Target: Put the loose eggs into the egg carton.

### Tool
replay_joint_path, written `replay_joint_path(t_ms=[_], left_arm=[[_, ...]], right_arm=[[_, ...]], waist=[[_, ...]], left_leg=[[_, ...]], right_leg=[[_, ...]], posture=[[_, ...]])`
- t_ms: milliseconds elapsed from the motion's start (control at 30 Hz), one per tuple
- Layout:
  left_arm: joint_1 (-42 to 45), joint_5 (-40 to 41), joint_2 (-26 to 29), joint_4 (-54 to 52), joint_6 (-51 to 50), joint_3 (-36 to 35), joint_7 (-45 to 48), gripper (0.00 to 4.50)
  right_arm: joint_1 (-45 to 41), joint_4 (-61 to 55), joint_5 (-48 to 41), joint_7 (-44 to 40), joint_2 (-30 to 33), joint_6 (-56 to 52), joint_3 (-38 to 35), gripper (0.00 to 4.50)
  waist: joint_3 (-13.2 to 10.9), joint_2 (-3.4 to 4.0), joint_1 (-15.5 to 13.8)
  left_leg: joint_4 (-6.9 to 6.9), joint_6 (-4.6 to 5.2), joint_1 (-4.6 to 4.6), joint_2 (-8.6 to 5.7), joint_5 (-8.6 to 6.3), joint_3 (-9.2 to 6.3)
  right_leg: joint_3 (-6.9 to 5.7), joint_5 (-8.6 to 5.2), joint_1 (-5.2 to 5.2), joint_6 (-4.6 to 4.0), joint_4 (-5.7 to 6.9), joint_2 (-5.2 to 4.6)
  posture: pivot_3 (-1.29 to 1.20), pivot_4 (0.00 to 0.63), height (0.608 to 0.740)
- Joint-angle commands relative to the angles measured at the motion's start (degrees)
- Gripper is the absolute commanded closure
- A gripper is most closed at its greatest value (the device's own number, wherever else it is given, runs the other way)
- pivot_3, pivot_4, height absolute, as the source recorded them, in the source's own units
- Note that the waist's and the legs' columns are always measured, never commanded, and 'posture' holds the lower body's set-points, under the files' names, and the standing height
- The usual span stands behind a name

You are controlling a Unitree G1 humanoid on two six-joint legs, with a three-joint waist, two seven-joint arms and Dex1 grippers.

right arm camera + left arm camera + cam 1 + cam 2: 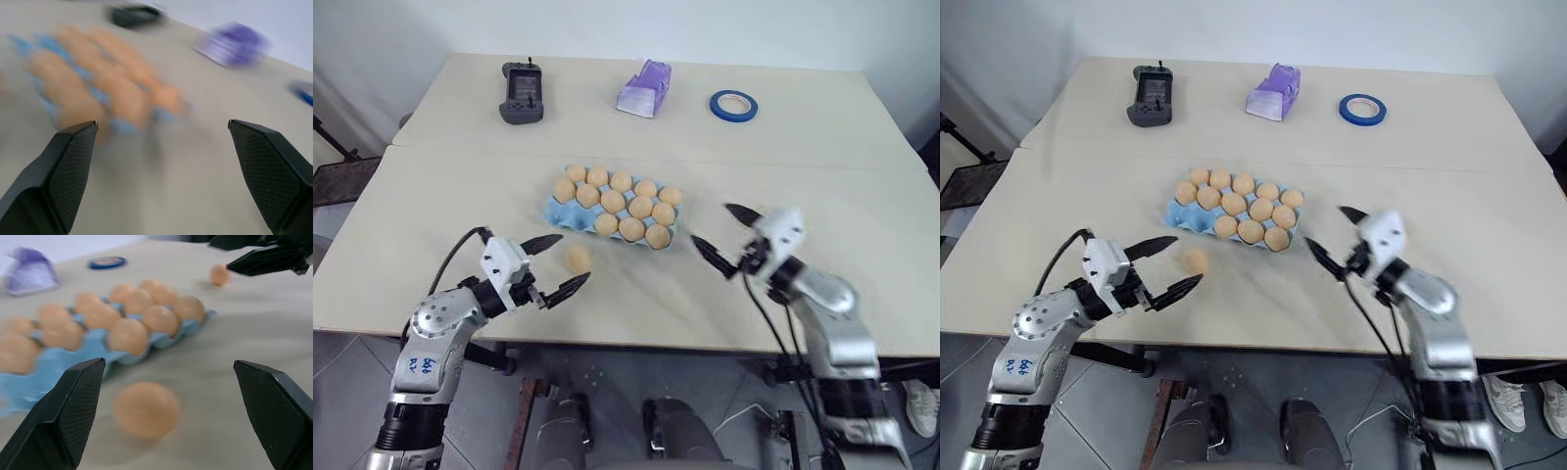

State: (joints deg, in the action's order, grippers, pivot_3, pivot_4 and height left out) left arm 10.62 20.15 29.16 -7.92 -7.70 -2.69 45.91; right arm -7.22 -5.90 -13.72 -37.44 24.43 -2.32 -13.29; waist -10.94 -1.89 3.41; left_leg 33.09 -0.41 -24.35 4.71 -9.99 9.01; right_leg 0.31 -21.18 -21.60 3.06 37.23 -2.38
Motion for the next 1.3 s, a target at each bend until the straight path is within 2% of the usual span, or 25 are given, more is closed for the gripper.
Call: replay_joint_path(t_ms=[33,167,200,400,600,767,900,1100,1200,1300], left_arm=[[3.74,-0.79,-0.89,2.17,1.35,2.58,2.08,0.00],[9.36,-1.99,-2.79,7.40,3.54,6.13,5.44,0.00],[10.08,-1.03,-2.35,7.80,0.86,6.92,7.03,0.00],[12.52,-2.24,-3.05,11.63,4.38,7.03,8.46,0.00],[14.11,-2.57,-4.75,12.92,5.77,6.91,7.78,0.00],[13.53,-2.73,-5.32,11.89,6.43,6.35,6.35,0.00],[11.86,-2.82,-5.08,9.44,6.05,5.69,4.89,0.00],[9.01,-2.69,-4.76,6.17,5.41,4.55,2.65,0.00],[7.39,-2.65,-4.35,4.43,5.11,4.06,1.69,0.00],[6.30,-2.42,-3.86,3.12,4.74,3.48,0.91,0.00]], right_arm=[[6.21,-2.46,-0.68,1.83,1.50,6.68,-6.95,0.03],[14.05,1.04,-1.45,5.67,-1.03,11.00,-13.07,0.03],[14.90,1.16,-1.61,6.57,-1.58,11.32,-13.56,0.03],[13.09,1.11,-1.95,6.53,-1.32,11.28,-11.09,0.03],[2.50,6.00,-2.86,5.82,0.91,4.50,-7.14,0.03],[-10.51,18.59,-0.54,7.80,2.64,3.11,-5.51,0.03],[-23.33,34.52,2.71,7.25,3.46,1.65,-1.28,0.03],[-33.53,47.97,4.95,8.16,1.65,0.08,1.99,0.03],[-35.86,51.46,5.59,9.26,0.92,0.75,2.75,0.68],[-36.22,51.61,5.31,8.63,0.60,1.27,3.12,1.72]], waist=[[0.00,0.00,0.01],[0.00,-0.01,0.03],[0.00,-0.01,0.01],[0.00,0.01,1.48],[0.00,0.01,1.25],[-0.01,0.02,1.13],[-0.02,0.04,1.50],[-0.03,0.05,1.33],[-0.03,0.06,1.35],[-0.03,0.06,1.23]], left_leg=[[0.05,0.01,0.01,0.00,0.01,-0.01],[0.23,0.03,0.19,0.00,0.01,0.04],[0.26,0.03,0.19,-0.01,0.03,-0.04],[0.33,0.07,0.19,-0.02,0.05,-0.01],[0.35,0.08,0.19,-0.02,0.08,-0.03],[0.39,0.10,0.15,-0.04,0.10,-0.01],[0.43,0.14,0.15,-0.04,0.30,0.02],[0.43,0.08,0.14,-0.01,0.42,0.00],[0.45,0.09,0.12,-0.02,0.41,0.05],[0.48,0.09,0.11,-0.02,0.41,0.04]], right_leg=[[0.00,0.00,0.02,0.00,0.02,0.02],[0.07,0.03,0.14,0.06,0.18,0.05],[0.03,0.04,0.18,0.08,0.18,0.05],[0.09,0.11,0.21,0.18,0.22,0.00],[0.08,0.11,0.17,0.17,0.30,0.01],[0.07,0.10,0.14,0.17,0.31,0.00],[0.11,0.10,0.12,0.17,0.37,0.02],[0.11,0.08,0.09,0.18,0.42,0.05],[0.14,0.07,0.09,0.20,0.41,0.04],[0.13,0.06,0.09,0.21,0.42,0.03]], posture=[[0.00,0.150,0.740],[0.00,0.150,0.740],[0.00,0.150,0.740],[0.00,0.150,0.740],[0.00,0.150,0.740],[0.00,0.150,0.740],[0.00,0.150,0.740],[0.00,0.150,0.740],[0.00,0.150,0.740],[0.00,0.150,0.740]])
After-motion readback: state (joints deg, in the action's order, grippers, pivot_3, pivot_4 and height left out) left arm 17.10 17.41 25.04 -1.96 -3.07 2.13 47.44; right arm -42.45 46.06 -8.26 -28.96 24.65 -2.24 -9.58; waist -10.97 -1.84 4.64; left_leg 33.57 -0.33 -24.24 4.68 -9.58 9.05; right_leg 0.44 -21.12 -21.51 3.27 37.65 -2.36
